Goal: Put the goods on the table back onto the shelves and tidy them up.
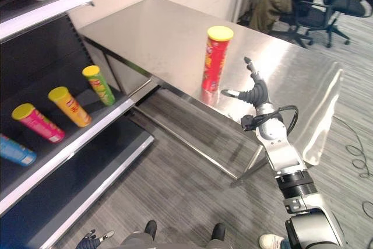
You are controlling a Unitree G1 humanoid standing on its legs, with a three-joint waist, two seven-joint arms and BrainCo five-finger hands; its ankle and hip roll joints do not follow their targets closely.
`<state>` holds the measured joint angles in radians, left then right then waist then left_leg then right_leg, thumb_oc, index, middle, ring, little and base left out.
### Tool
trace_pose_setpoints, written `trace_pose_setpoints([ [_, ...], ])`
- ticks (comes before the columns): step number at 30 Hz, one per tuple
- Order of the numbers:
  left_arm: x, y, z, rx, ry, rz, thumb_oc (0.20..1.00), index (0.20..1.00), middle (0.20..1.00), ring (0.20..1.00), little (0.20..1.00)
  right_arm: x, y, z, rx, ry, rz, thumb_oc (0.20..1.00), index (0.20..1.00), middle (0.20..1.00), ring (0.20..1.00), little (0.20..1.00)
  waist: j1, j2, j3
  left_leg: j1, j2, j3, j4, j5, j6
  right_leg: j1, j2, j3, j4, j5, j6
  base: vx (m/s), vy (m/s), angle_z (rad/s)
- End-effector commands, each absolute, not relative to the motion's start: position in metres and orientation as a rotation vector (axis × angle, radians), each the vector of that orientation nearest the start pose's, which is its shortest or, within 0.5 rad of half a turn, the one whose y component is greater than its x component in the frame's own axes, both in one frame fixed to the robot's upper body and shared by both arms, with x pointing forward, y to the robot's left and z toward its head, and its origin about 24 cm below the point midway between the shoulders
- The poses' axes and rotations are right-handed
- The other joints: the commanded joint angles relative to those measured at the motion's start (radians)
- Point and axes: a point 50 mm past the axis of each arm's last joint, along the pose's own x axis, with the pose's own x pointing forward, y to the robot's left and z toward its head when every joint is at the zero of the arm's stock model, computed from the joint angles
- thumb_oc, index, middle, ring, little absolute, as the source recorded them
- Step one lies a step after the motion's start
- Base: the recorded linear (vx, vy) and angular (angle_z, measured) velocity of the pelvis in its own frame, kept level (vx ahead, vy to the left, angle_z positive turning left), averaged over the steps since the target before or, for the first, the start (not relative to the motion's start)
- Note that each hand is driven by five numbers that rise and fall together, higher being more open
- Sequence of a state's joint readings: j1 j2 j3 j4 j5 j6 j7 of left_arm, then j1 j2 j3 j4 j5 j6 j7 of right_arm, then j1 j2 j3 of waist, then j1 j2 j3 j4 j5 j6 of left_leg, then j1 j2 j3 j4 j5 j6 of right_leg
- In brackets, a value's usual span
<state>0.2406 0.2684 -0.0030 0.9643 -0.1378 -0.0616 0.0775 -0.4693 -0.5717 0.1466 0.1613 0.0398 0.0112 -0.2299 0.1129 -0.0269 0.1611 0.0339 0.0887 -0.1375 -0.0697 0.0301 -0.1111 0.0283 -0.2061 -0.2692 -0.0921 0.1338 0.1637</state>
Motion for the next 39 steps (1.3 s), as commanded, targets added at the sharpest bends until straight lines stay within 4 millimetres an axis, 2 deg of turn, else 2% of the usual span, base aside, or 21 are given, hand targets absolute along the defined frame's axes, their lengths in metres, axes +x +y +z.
trace_pose_setpoints([
  [1, 0.062, 0.271, -0.144, 0.228, 1.096, 0.312, 1.0, 1.0, 1.0, 1.0, 1.0, 0.34, -0.211, 0.214, -0.513, -0.522, -0.239, 1.0, 1.0, 1.0, 1.0, 1.0, 0.026, -0.004, 0.011, -0.036, -0.035, 0.022, 0.026, -0.07, 0.05, 0.061, -0.043, -0.055, 0.058, -0.134, 0.032, 0.04, -0.011, 0.15],
  [6, 0.062, 0.266, -0.147, 0.221, 1.105, 0.327, 1.0, 1.0, 1.0, 1.0, 1.0, 0.345, -0.212, 0.237, -0.558, -0.584, -0.376, 1.0, 1.0, 1.0, 1.0, 1.0, 0.038, -0.001, 0.018, -0.048, -0.036, 0.005, 0.03, -0.069, 0.051, 0.062, -0.043, -0.071, 0.062, -0.138, 0.031, 0.01, -0.008, 0.11],
  [11, 0.064, 0.261, -0.148, 0.22, 1.108, 0.317, 1.0, 1.0, 1.0, 1.0, 1.0, 0.341, -0.213, 0.246, -0.626, -0.628, -0.45, 1.0, 1.0, 1.0, 1.0, 1.0, 0.046, 0.001, 0.02, -0.061, -0.04, -0.013, 0.032, -0.069, 0.05, 0.066, -0.046, -0.093, 0.063, -0.142, 0.033, 0.02, -0.001, 0.15],
  [14, 0.067, 0.257, -0.148, 0.241, 1.099, 0.292, 1.0, 1.0, 1.0, 1.0, 1.0, 0.338, -0.214, 0.263, -0.663, -0.689, -0.511, 1.0, 1.0, 1.0, 1.0, 1.0, 0.057, 0.001, 0.026, -0.071, -0.04, -0.026, 0.033, -0.068, 0.05, 0.065, -0.047, -0.104, 0.062, -0.143, 0.035, 0.01, 0.004, 0.1],
  [21, 0.08, 0.261, -0.143, 0.265, 1.045, 0.28, 1.0, 1.0, 1.0, 1.0, 1.0, 0.359, -0.216, 0.291, -0.739, -0.679, -0.569, 1.0, 1.0, 1.0, 1.0, 1.0, 0.084, -0.012, 0.037, -0.088, -0.042, -0.042, 0.034, -0.064, 0.047, 0.058, -0.047, -0.118, 0.059, -0.139, 0.036, 0.0, 0.002, 0.05],
  [26, 0.084, 0.262, -0.142, 0.264, 1.037, 0.295, 1.0, 1.0, 1.0, 1.0, 1.0, 0.36, -0.218, 0.297, -0.728, -0.68, -0.586, 1.0, 1.0, 1.0, 1.0, 1.0, 0.093, -0.014, 0.039, -0.1, -0.046, -0.058, 0.032, -0.06, 0.046, 0.055, -0.049, -0.129, 0.06, -0.141, 0.037, 0.0, 0.005, 0.11],
  [35, 0.08, 0.261, -0.144, 0.259, 1.057, 0.303, 1.0, 1.0, 1.0, 1.0, 1.0, 0.358, -0.217, 0.294, -0.715, -0.683, -0.575, 1.0, 1.0, 1.0, 1.0, 1.0, 0.095, -0.015, 0.041, -0.104, -0.048, -0.064, 0.031, -0.059, 0.046, 0.054, -0.052, -0.136, 0.06, -0.14, 0.038, 0.0, 0.001, 0.03],
  [37, 0.075, 0.259, -0.147, 0.255, 1.081, 0.304, 1.0, 1.0, 1.0, 1.0, 1.0, 0.356, -0.216, 0.29, -0.712, -0.69, -0.564, 1.0, 1.0, 1.0, 1.0, 1.0, 0.093, -0.017, 0.041, -0.099, -0.049, -0.062, 0.029, -0.062, 0.047, 0.059, -0.054, -0.138, 0.059, -0.14, 0.039, 0.0, 0.0, 0.0],
  [39, 0.078, 0.259, -0.147, 0.237, 1.077, 0.333, 1.0, 1.0, 1.0, 1.0, 1.0, 0.343, -0.211, 0.277, -0.684, -0.717, -0.509, 1.0, 1.0, 1.0, 1.0, 1.0, 0.077, -0.02, 0.039, -0.095, -0.045, -0.053, 0.025, -0.063, 0.047, 0.058, -0.054, -0.132, 0.057, -0.139, 0.04, 0.0, 0.0, 0.0],
])
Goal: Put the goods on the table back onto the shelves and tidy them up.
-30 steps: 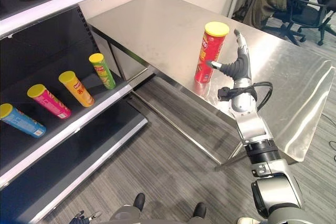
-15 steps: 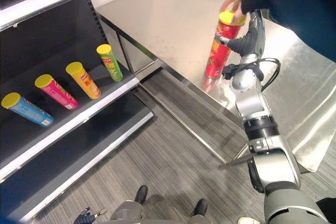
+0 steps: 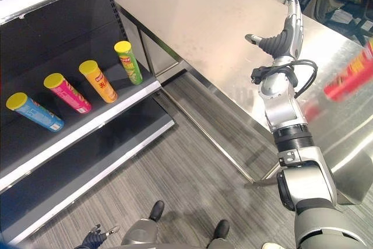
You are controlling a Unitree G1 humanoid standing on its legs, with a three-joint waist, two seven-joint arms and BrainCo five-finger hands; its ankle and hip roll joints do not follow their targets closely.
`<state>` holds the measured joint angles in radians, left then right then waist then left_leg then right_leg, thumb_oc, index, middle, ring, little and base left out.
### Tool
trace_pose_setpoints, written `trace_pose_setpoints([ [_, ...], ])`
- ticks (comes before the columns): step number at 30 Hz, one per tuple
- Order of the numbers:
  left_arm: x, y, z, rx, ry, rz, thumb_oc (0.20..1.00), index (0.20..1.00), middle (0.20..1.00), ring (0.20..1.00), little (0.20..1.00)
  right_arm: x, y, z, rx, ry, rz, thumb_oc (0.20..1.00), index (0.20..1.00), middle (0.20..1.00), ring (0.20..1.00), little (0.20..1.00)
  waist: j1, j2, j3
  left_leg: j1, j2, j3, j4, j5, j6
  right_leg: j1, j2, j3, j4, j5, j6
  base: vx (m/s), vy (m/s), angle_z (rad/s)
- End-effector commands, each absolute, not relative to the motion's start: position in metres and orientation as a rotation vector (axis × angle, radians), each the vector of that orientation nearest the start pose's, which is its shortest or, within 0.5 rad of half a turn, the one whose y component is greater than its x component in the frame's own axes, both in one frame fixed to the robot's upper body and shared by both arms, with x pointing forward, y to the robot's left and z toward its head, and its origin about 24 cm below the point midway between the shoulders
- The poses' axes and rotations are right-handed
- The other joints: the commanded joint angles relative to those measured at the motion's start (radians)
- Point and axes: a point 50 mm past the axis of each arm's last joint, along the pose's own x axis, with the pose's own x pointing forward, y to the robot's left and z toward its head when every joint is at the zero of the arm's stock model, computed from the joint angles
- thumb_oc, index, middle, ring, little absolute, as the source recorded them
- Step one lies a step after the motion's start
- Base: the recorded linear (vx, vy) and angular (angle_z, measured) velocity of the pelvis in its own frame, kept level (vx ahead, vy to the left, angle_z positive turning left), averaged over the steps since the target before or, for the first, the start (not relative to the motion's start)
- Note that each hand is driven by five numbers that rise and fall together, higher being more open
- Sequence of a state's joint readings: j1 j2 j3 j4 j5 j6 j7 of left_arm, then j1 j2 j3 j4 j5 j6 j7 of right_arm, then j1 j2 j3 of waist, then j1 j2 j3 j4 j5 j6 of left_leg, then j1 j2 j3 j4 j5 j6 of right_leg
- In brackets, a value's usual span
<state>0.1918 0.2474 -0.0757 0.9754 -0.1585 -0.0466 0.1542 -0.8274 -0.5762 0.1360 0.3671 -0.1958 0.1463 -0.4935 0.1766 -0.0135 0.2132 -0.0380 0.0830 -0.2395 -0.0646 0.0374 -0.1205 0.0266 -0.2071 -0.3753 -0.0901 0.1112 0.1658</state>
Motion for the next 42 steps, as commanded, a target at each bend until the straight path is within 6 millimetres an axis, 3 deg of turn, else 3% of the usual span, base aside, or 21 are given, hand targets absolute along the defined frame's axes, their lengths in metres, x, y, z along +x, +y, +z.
trace_pose_setpoints([
  [1, 0.08, 0.258, -0.147, 0.226, 1.072, 0.345, 1.0, 1.0, 1.0, 1.0, 1.0, 0.338, -0.208, 0.273, -0.664, -0.732, -0.479, 1.0, 1.0, 1.0, 1.0, 1.0, 0.005, -0.034, -0.01, -0.023, -0.039, 0.052, 0.02, -0.071, 0.056, 0.058, -0.053, -0.023, 0.056, -0.116, 0.038, 0.0, 0.0, 0.0],
  [5, 0.08, 0.261, -0.146, 0.204, 1.07, 0.373, 1.0, 1.0, 1.0, 1.0, 1.0, 0.303, -0.211, 0.253, -0.531, -0.786, -0.33, 1.0, 1.0, 1.0, 1.0, 1.0, -0.018, -0.041, -0.011, -0.023, -0.035, 0.058, 0.021, -0.071, 0.056, 0.053, -0.055, -0.022, 0.058, -0.117, 0.04, 0.0, 0.0, 0.0],
  [7, 0.078, 0.261, -0.147, 0.2, 1.076, 0.368, 1.0, 1.0, 1.0, 1.0, 1.0, 0.295, -0.215, 0.252, -0.532, -0.797, -0.302, 1.0, 1.0, 1.0, 1.0, 1.0, -0.025, -0.044, -0.01, -0.022, -0.034, 0.063, 0.021, -0.073, 0.056, 0.051, -0.055, -0.02, 0.057, -0.115, 0.042, 0.0, 0.008, -0.02],
  [9, 0.074, 0.265, -0.147, 0.19, 1.081, 0.371, 1.0, 1.0, 1.0, 1.0, 1.0, 0.269, -0.231, 0.257, -0.535, -0.85, -0.25, 1.0, 1.0, 1.0, 1.0, 1.0, -0.058, -0.06, -0.008, -0.016, -0.028, 0.091, 0.023, -0.082, 0.058, 0.035, -0.055, 0.004, 0.052, -0.102, 0.05, -0.01, 0.038, -0.05],
  [16, 0.074, 0.265, -0.147, 0.192, 1.082, 0.368, 1.0, 1.0, 1.0, 1.0, 1.0, 0.268, -0.232, 0.256, -0.535, -0.848, -0.25, 1.0, 1.0, 1.0, 1.0, 1.0, -0.053, -0.06, -0.009, -0.016, -0.027, 0.095, 0.023, -0.083, 0.058, 0.034, -0.056, 0.008, 0.052, -0.101, 0.05, 0.0, 0.009, -0.18],
  [19, 0.08, 0.277, -0.14, 0.203, 1.04, 0.343, 1.0, 1.0, 1.0, 1.0, 1.0, 0.241, -0.254, 0.261, -0.351, -0.892, -0.14, 1.0, 1.0, 1.0, 1.0, 1.0, -0.11, -0.082, -0.022, 0.026, -0.029, 0.178, 0.024, -0.113, 0.069, 0.008, -0.067, 0.072, 0.05, -0.058, 0.075, 0.0, 0.159, -0.09],
  [21, 0.084, 0.28, -0.137, 0.211, 1.021, 0.326, 1.0, 1.0, 1.0, 1.0, 1.0, 0.231, -0.262, 0.267, -0.321, -0.929, -0.159, 1.0, 1.0, 1.0, 1.0, 1.0, -0.124, -0.086, -0.031, 0.043, -0.036, 0.203, 0.024, -0.123, 0.074, 0.005, -0.076, 0.088, 0.051, -0.043, 0.085, 0.02, 0.116, -0.67],
  [26, 0.085, 0.28, -0.137, 0.216, 1.017, 0.32, 1.0, 1.0, 1.0, 1.0, 1.0, 0.229, -0.264, 0.269, -0.321, -0.945, -0.177, 1.0, 1.0, 1.0, 1.0, 1.0, -0.129, -0.086, -0.034, 0.048, -0.038, 0.21, 0.024, -0.127, 0.075, 0.003, -0.077, 0.096, 0.053, -0.037, 0.087, 0.0, 0.03, -0.4],
  [27, 0.089, 0.281, -0.135, 0.228, 1.001, 0.316, 1.0, 1.0, 1.0, 1.0, 1.0, 0.222, -0.279, 0.275, -0.418, -0.955, -0.307, 1.0, 1.0, 1.0, 1.0, 1.0, -0.152, -0.091, -0.044, 0.063, -0.042, 0.234, 0.024, -0.139, 0.081, -0.002, -0.081, 0.116, 0.051, -0.022, 0.093, 0.03, 0.127, -0.18],
  [29, 0.088, 0.281, -0.135, 0.237, 1.002, 0.318, 1.0, 1.0, 1.0, 1.0, 1.0, 0.206, -0.295, 0.279, -0.446, -0.996, -0.451, 1.0, 1.0, 1.0, 1.0, 1.0, -0.161, -0.096, -0.048, 0.076, -0.043, 0.247, 0.021, -0.146, 0.085, -0.006, -0.08, 0.13, 0.053, -0.014, 0.095, 0.03, 0.086, -0.22],
  [33, 0.087, 0.281, -0.135, 0.247, 1.008, 0.316, 1.0, 1.0, 1.0, 1.0, 1.0, 0.202, -0.305, 0.276, -0.488, -0.971, -0.52, 1.0, 1.0, 1.0, 1.0, 1.0, -0.165, -0.101, -0.051, 0.077, -0.042, 0.247, 0.022, -0.148, 0.087, -0.008, -0.08, 0.132, 0.053, -0.007, 0.096, 0.0, 0.008, -0.18],
  [38, 0.086, 0.281, -0.136, 0.268, 1.021, 0.306, 1.0, 1.0, 1.0, 1.0, 1.0, 0.219, -0.34, 0.252, -0.765, -0.663, -0.655, 1.0, 1.0, 1.0, 1.0, 1.0, -0.16, -0.112, -0.042, 0.074, -0.04, 0.25, 0.028, -0.149, 0.086, -0.013, -0.081, 0.13, 0.056, -0.009, 0.096, -0.01, -0.007, -0.04],
  [42, 0.085, 0.281, -0.136, 0.277, 1.029, 0.29, 1.0, 1.0, 1.0, 1.0, 1.0, 0.235, -0.358, 0.238, -0.682, -0.55, -0.667, 1.0, 1.0, 1.0, 1.0, 1.0, -0.148, -0.106, -0.03, 0.069, -0.036, 0.245, 0.033, -0.146, 0.083, -0.013, -0.082, 0.121, 0.054, -0.019, 0.093, 0.0, -0.023, -0.03],
])
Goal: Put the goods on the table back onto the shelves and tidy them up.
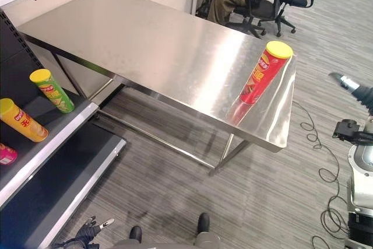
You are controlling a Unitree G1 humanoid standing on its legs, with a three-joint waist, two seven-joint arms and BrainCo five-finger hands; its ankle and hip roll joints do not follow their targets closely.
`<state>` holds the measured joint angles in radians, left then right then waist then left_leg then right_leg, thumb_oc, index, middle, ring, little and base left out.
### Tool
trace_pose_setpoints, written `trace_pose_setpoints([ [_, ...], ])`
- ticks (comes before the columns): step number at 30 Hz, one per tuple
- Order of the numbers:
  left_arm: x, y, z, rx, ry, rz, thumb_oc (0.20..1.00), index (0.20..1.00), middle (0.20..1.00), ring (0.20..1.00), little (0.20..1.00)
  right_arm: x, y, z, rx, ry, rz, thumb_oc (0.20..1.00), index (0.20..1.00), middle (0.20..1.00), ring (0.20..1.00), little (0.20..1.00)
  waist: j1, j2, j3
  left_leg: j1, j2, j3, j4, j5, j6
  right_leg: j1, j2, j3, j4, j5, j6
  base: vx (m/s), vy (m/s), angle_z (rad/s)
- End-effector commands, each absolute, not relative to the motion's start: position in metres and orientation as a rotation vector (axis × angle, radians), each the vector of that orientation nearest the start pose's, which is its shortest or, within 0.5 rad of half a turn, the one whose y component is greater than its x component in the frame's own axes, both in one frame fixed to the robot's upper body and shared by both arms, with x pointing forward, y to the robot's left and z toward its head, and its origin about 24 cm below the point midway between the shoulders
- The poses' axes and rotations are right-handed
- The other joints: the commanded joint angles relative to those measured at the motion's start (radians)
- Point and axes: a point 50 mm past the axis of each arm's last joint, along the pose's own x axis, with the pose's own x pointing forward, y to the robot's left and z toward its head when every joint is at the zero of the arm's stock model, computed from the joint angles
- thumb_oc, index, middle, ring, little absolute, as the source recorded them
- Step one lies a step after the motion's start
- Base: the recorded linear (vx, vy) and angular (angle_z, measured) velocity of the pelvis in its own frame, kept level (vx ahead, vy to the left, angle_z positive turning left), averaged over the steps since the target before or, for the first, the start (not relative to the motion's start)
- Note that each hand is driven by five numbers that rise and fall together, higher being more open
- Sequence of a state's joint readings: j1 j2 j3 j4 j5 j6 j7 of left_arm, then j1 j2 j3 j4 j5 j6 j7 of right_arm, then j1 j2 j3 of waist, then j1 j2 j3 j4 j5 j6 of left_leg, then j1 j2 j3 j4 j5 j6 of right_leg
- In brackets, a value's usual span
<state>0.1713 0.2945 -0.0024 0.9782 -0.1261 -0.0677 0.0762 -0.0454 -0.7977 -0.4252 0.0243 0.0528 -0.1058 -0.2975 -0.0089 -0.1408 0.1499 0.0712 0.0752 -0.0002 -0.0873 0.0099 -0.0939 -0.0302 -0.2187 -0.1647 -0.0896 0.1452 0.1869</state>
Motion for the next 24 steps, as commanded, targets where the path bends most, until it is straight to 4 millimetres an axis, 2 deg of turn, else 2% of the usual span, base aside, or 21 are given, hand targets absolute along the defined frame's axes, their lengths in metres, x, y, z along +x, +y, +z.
trace_pose_setpoints([
  [1, 0.084, 0.283, -0.136, 0.287, 1.034, 0.276, 1.0, 1.0, 1.0, 1.0, 1.0, 0.244, -0.359, 0.236, -0.682, -0.512, -0.635, 1.0, 1.0, 1.0, 1.0, 1.0, 0.046, 0.025, 0.038, -0.044, -0.025, 0.005, 0.058, -0.115, 0.053, 0.044, -0.069, -0.095, 0.049, -0.058, 0.069, 0.01, -0.049, -0.1],
  [12, 0.083, 0.283, -0.135, 0.279, 1.033, 0.246, 1.0, 1.0, 1.0, 1.0, 1.0, 0.275, -0.349, 0.251, -0.631, -0.5, -0.511, 1.0, 1.0, 1.0, 1.0, 1.0, 0.067, 0.05, 0.038, -0.065, 0.004, -0.028, 0.049, -0.088, 0.022, 0.064, -0.043, -0.13, 0.036, -0.101, 0.044, 0.02, -0.066, 0.08],
  [17, 0.08, 0.281, -0.136, 0.264, 1.037, 0.242, 1.0, 1.0, 1.0, 1.0, 1.0, 0.276, -0.35, 0.259, -0.575, -0.529, -0.5, 1.0, 1.0, 1.0, 1.0, 1.0, 0.074, 0.058, 0.032, -0.065, 0.014, -0.049, 0.038, -0.078, 0.011, 0.079, -0.032, -0.148, 0.036, -0.117, 0.036, 0.03, -0.054, 0.15],
  [24, 0.074, 0.277, -0.139, 0.259, 1.057, 0.227, 1.0, 1.0, 1.0, 1.0, 1.0, 0.283, -0.354, 0.271, -0.654, -0.49, -0.478, 1.0, 1.0, 1.0, 1.0, 1.0, 0.085, 0.06, 0.031, -0.062, 0.022, -0.068, 0.028, -0.069, 0.002, 0.095, -0.025, -0.172, 0.037, -0.129, 0.029, 0.01, -0.032, 0.13],
])
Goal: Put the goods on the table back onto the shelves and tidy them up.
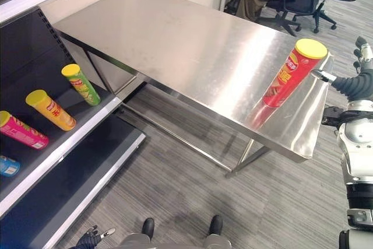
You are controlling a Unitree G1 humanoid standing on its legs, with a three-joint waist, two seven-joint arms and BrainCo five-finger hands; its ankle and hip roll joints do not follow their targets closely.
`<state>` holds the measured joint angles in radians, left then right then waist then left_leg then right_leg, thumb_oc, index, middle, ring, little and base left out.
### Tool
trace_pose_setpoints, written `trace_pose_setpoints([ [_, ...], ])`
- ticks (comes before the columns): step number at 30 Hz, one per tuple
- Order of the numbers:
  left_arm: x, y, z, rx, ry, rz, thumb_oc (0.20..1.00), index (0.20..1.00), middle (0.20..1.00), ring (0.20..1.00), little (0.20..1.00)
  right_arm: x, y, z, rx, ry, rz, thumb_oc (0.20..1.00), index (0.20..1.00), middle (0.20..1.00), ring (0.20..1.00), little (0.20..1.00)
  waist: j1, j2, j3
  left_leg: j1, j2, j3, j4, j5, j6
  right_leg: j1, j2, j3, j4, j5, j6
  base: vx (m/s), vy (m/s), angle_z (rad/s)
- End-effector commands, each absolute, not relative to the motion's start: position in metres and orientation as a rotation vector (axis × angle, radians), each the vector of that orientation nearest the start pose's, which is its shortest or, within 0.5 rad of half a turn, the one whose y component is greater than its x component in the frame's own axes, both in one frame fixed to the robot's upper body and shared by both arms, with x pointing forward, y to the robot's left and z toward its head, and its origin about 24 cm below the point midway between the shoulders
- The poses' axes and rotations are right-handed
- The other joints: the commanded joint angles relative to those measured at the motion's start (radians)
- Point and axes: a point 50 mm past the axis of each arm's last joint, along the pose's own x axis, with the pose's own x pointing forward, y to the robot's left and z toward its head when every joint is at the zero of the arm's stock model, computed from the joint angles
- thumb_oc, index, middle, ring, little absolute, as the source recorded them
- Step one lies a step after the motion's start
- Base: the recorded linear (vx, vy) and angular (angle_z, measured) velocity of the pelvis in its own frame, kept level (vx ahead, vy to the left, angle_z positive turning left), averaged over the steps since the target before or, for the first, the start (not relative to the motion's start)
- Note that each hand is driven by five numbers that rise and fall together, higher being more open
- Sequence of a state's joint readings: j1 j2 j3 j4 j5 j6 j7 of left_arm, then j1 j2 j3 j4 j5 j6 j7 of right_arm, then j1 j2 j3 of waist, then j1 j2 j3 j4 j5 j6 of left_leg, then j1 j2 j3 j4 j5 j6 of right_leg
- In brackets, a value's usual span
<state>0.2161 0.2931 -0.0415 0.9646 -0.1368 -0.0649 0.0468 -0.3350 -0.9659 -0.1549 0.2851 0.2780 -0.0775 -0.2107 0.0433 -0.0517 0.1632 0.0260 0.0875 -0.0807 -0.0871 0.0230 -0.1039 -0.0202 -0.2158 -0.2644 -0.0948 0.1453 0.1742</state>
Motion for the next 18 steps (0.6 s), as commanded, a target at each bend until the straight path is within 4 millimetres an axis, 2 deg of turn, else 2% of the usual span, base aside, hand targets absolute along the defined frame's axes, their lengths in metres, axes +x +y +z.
trace_pose_setpoints([
  [1, 0.074, 0.277, -0.139, 0.258, 1.06, 0.226, 1.0, 1.0, 1.0, 1.0, 1.0, 0.287, -0.354, 0.275, -0.671, -0.487, -0.474, 1.0, 1.0, 1.0, 1.0, 1.0, 0.034, -0.029, 0.018, -0.017, 0.01, 0.01, 0.026, -0.08, 0.011, 0.085, -0.027, -0.074, 0.041, -0.13, 0.04, 0.0, -0.026, 0.08],
  [12, 0.077, 0.277, -0.138, 0.269, 1.049, 0.214, 1.0, 1.0, 1.0, 1.0, 1.0, 0.308, -0.347, 0.29, -0.779, -0.395, -0.367, 1.0, 1.0, 1.0, 1.0, 1.0, 0.049, -0.042, 0.023, -0.029, 0.014, -0.015, 0.018, -0.063, 0.0, 0.096, -0.022, -0.1, 0.041, -0.136, 0.035, 0.0, -0.017, 0.1],
  [18, 0.078, 0.276, -0.139, 0.261, 1.05, 0.215, 1.0, 1.0, 1.0, 1.0, 1.0, 0.311, -0.347, 0.289, -0.834, -0.339, -0.331, 1.0, 1.0, 1.0, 1.0, 1.0, 0.048, -0.048, 0.025, -0.033, 0.015, -0.021, 0.016, -0.059, -0.004, 0.096, -0.02, -0.107, 0.042, -0.138, 0.033, 0.0, -0.002, 0.03],
])
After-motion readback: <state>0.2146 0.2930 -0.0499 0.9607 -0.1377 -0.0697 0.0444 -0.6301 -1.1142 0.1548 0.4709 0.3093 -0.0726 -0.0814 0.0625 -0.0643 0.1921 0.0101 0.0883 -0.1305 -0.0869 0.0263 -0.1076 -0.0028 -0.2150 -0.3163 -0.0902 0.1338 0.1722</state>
